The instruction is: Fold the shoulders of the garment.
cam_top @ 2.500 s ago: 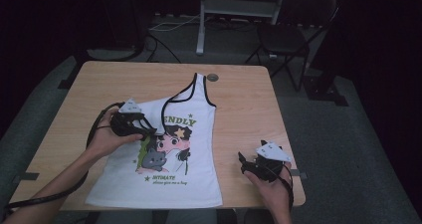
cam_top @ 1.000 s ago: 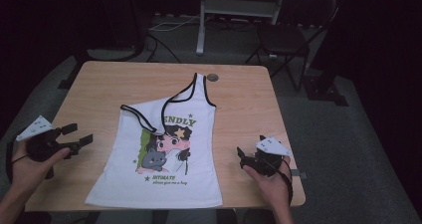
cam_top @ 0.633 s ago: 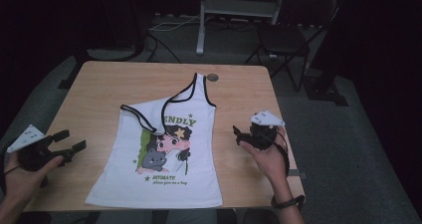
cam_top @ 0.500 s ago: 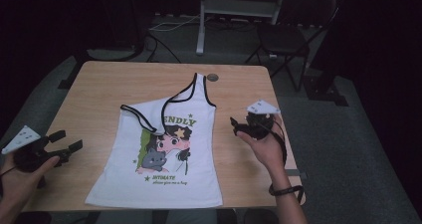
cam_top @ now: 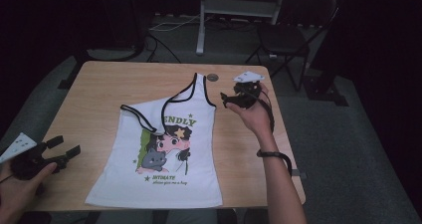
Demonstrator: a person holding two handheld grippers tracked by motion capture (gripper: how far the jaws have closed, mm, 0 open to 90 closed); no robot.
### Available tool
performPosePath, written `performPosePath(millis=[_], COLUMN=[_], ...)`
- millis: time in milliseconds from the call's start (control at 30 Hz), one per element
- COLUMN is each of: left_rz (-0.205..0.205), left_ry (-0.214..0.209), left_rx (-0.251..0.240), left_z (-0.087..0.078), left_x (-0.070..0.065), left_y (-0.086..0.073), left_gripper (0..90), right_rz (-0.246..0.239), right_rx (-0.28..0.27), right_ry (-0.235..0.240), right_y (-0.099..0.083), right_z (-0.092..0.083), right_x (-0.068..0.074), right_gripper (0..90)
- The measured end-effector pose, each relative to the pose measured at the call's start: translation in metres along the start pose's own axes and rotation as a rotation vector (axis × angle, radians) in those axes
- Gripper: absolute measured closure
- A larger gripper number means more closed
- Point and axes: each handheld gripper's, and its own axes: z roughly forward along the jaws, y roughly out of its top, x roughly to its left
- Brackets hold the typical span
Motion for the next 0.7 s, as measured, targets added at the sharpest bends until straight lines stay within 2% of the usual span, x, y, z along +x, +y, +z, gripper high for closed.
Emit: performPosePath(millis=[233,333,500,700], left_rz=[-0.015,-0.011,-0.018,-0.021], left_ry=[0.000,0.003,0.007,0.012], left_rx=[0.013,0.009,0.007,0.007], left_z=[0.002,0.001,0.001,0.002], left_x=[0.001,0.001,0.002,0.001], left_y=[-0.008,-0.008,-0.007,-0.008], left_gripper=[21.0,21.0,21.0,21.0], right_rz=[0.025,0.016,0.028,0.040], right_rx=[0.038,0.045,0.043,0.062], right_ry=[0.004,0.006,0.015,0.034], right_y=[0.017,0.024,0.033,0.039], right_z=[0.034,0.044,0.059,0.089], right_x=[-0.010,-0.012,-0.015,-0.015], right_gripper=[13.3,13.3,13.3,13.4])
